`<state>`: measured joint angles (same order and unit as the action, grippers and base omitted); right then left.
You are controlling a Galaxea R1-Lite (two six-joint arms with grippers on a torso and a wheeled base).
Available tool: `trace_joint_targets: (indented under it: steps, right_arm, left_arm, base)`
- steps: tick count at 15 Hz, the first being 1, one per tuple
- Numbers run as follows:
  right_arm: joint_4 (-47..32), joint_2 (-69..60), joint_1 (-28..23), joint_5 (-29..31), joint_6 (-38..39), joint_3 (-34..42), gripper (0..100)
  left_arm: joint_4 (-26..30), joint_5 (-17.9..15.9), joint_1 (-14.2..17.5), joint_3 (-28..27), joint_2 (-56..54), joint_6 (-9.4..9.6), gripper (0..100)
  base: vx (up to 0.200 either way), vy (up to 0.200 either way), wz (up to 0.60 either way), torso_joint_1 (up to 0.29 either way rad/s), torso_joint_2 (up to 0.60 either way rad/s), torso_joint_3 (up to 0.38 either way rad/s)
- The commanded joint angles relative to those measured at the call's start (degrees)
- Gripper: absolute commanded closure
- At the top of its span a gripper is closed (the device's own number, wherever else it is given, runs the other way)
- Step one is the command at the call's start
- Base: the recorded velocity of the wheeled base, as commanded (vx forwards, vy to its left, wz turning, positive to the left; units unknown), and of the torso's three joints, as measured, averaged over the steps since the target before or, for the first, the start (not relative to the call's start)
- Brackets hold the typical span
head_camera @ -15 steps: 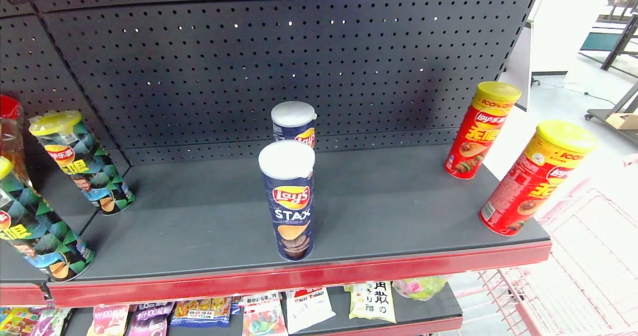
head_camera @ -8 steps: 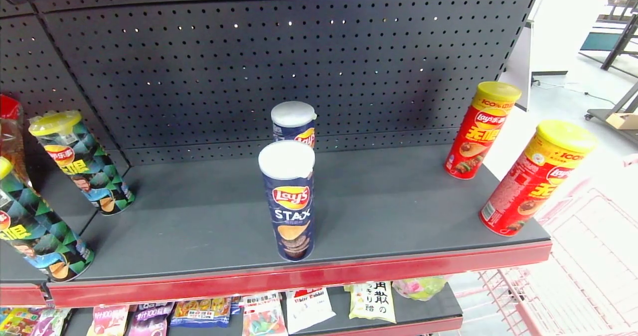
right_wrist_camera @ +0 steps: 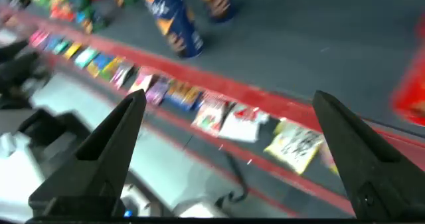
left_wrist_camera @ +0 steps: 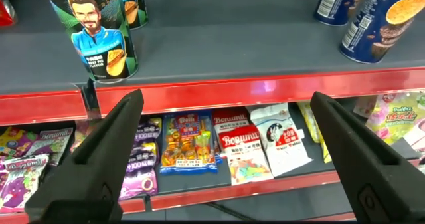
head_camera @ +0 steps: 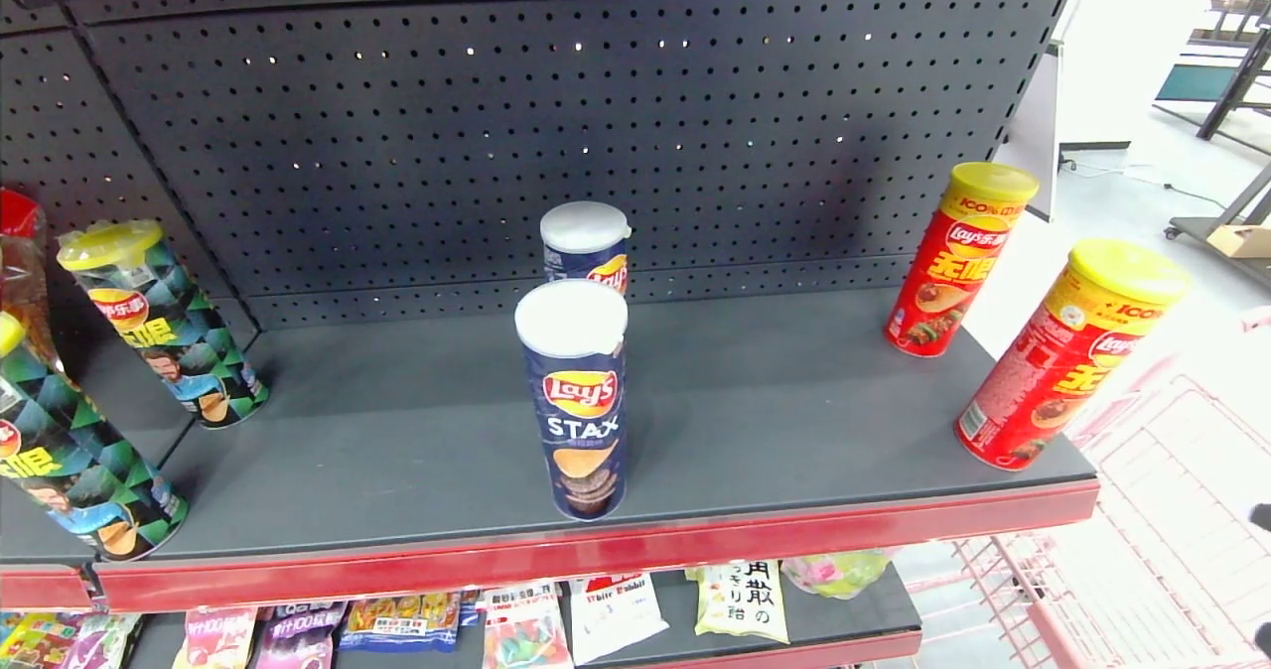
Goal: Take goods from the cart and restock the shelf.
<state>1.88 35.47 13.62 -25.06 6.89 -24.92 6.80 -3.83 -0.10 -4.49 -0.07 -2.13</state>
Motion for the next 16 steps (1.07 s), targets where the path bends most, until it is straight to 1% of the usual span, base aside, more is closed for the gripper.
trace_joint_targets:
  steps: [1, 2, 3, 4, 5, 6, 8, 9, 11, 12, 14, 16]
  right_arm:
    - [2.25, 19.28, 9.67, -0.95, -0.03, -4.17, 0]
    - [4.01, 25.17, 10.82, 0.1, -0.12, -5.49, 0]
    - [5.15, 27.63, 11.96, 0.81, -0.12, -5.84, 0]
    - [9.55, 35.54, 13.72, 3.97, -0.03, -6.55, 0]
    - [11.92, 38.44, 14.24, 5.46, -0.03, -6.72, 0]
    - [16.4, 45.12, 17.14, 8.19, 0.32, -7.78, 0]
    - [22.03, 53.29, 18.29, 14.08, 0.41, -10.33, 0]
    - [24.14, 55.67, 19.34, 14.69, 0.5, -11.47, 0]
    - [24.93, 58.92, 20.4, 15.04, 0.23, -14.02, 0]
    - [25.11, 60.59, 21.45, 16.63, 0.23, -15.34, 0]
    - [25.11, 63.84, 24.18, 22.43, 0.58, -18.68, 0]
    - [25.11, 65.51, 25.23, 23.66, 0.5, -20.43, 0]
  left_arm:
    - [-0.03, -0.04, 0.01, 0.0, 0.07, -0.15, 0]
    - [-0.03, -0.04, 0.01, 0.0, 0.07, -0.5, 0]
    - [-0.03, -0.04, 0.01, -0.08, 0.07, -0.59, 0]
    - [-0.03, -0.04, 0.01, 0.0, 0.07, -0.59, 0]
    - [-0.03, -0.04, 0.01, -0.08, 0.07, -0.68, 0]
    - [-0.03, -0.04, 0.01, -0.08, 0.07, -0.85, 0]
    - [-0.03, 0.05, 0.01, -0.08, 0.07, -0.85, 0]
    - [-0.03, 0.05, 0.01, -0.08, 0.07, -0.85, 0]
    - [-0.03, 0.05, 0.01, -0.08, 0.07, -0.85, 0]
    - [-0.03, 0.05, 0.01, -0.08, 0.07, -0.85, 0]
    - [-0.03, 0.05, 0.01, -0.08, 0.07, -0.85, 0]
    - [-0.03, 0.05, 0.01, 0.0, 0.07, -0.85, 0]
  base:
    - [0.0, 0.0, 0.0, 0.0, 0.0, 0.0]
    - [0.0, 0.0, 0.0, 0.0, 0.0, 0.0]
    - [0.0, 0.0, 0.0, 0.0, 0.0, 0.0]
    - [0.0, 0.0, 0.0, 0.0, 0.0, 0.0]
    - [0.0, 0.0, 0.0, 0.0, 0.0, 0.0]
    - [0.0, 0.0, 0.0, 0.0, 0.0, 0.0]
    - [0.0, 0.0, 0.0, 0.0, 0.0, 0.0]
    - [0.0, 0.0, 0.0, 0.0, 0.0, 0.0]
    - [0.0, 0.0, 0.0, 0.0, 0.0, 0.0]
    - [0.0, 0.0, 0.0, 0.0, 0.0, 0.0]
    - [0.0, 0.0, 0.0, 0.0, 0.0, 0.0]
    - [0.0, 0.0, 0.0, 0.0, 0.0, 0.0]
